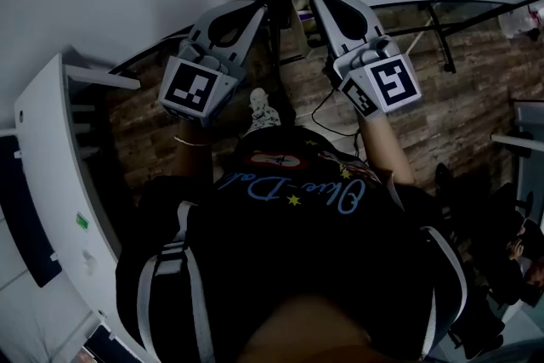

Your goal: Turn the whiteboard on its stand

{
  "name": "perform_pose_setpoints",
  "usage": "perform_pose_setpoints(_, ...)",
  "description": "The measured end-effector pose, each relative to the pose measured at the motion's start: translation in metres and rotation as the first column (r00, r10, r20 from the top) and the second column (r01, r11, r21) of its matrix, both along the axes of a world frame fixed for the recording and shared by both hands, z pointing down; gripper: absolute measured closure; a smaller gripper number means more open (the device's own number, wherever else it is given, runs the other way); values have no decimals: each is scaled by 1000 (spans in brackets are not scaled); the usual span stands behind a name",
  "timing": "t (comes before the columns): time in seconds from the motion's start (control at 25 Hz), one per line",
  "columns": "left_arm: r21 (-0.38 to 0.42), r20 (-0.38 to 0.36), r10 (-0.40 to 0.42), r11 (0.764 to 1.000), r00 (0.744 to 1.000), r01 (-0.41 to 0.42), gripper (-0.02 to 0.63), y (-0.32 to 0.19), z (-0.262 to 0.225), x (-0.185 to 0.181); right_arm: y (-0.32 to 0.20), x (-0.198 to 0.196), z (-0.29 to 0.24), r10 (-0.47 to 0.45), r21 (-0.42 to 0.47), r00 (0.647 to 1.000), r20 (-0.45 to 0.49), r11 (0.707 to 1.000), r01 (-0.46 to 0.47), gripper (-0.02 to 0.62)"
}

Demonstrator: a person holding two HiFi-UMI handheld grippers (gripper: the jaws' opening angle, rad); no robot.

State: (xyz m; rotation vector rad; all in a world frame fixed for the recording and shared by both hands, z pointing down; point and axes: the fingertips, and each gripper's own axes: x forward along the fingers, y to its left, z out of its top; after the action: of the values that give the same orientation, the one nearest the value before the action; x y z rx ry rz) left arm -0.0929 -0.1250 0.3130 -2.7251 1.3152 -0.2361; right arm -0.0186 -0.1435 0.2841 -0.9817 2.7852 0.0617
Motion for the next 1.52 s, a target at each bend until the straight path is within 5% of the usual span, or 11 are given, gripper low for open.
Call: perform_pose_setpoints(1.52, 21, 27, -52, 998, 998, 51, 577, 16, -3, -5, 10, -2, 1, -28, 28, 1000, -6, 999, 28, 575)
